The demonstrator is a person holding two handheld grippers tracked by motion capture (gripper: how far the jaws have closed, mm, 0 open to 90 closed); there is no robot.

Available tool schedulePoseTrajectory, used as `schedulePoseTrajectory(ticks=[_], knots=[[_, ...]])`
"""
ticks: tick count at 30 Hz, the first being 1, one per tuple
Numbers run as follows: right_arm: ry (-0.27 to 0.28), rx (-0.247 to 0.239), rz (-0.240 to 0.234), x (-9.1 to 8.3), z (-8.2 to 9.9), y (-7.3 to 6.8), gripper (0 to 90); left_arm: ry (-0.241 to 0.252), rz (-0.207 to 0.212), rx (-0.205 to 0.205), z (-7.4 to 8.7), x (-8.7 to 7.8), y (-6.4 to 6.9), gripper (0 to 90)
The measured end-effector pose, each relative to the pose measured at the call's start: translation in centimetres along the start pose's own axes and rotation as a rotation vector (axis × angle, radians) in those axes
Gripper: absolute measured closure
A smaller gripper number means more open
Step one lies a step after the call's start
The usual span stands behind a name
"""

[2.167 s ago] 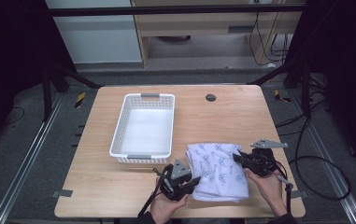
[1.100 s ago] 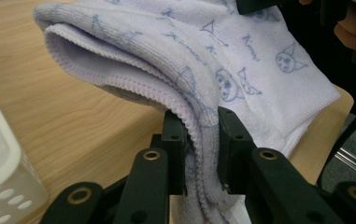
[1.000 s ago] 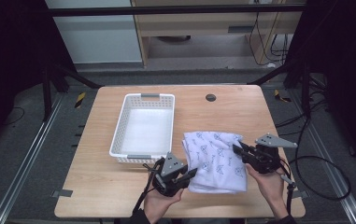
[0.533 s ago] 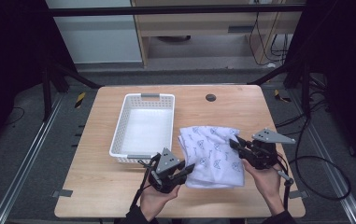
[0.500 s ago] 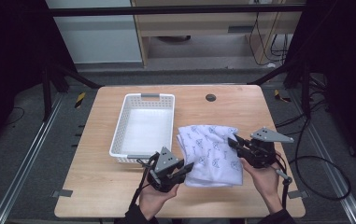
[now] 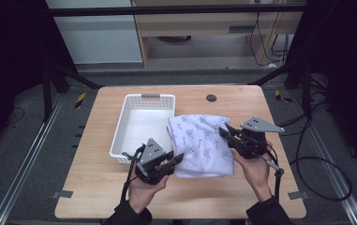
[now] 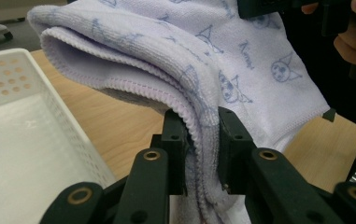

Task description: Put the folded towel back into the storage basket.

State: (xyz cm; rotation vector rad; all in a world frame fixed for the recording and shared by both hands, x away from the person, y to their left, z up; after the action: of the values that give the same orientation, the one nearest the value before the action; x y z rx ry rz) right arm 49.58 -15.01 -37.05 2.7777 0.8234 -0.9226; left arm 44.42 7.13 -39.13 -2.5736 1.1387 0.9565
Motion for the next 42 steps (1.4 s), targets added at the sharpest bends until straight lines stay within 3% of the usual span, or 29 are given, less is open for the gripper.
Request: schedulePoseTrajectory(ticks=[5, 13, 19, 42], knots=[[0.033, -0.018, 0.000, 0.5, -1.8, -1.3, 75.7, 0.024, -0.017, -0.017, -0.5, -1.7, -1.6, 74.6], [0.048, -0.019, -0.004, 1.5, -3.5, -2.7, 75.8, 0.037, -0.044, -0.045, -0.6, -2.9, -3.6, 74.5], [0.058, -0.034, -0.009, 2.9, -5.1, -4.0, 75.7, 0.062, -0.065, -0.087, -0.7, -4.2, -5.4, 74.6], [0.077, -0.064, -0.031, 5.7, -9.0, -7.2, 75.8, 0.095, -0.144, -0.158, -0.3, -6.7, -9.5, 74.9]])
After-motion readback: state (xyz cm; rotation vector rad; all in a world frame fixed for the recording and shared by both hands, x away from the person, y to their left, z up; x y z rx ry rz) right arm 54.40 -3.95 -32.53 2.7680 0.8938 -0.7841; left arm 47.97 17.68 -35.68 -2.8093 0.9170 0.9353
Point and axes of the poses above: each handheld gripper's, and its own axes: x roughly forward along the jaws, z roughly out of its underside, y roughly to its right, the point moved 6 cm from there along x, roughly forward along the jaws, and after that the axes turned 13 degrees about -y, right-handed, at the moved point
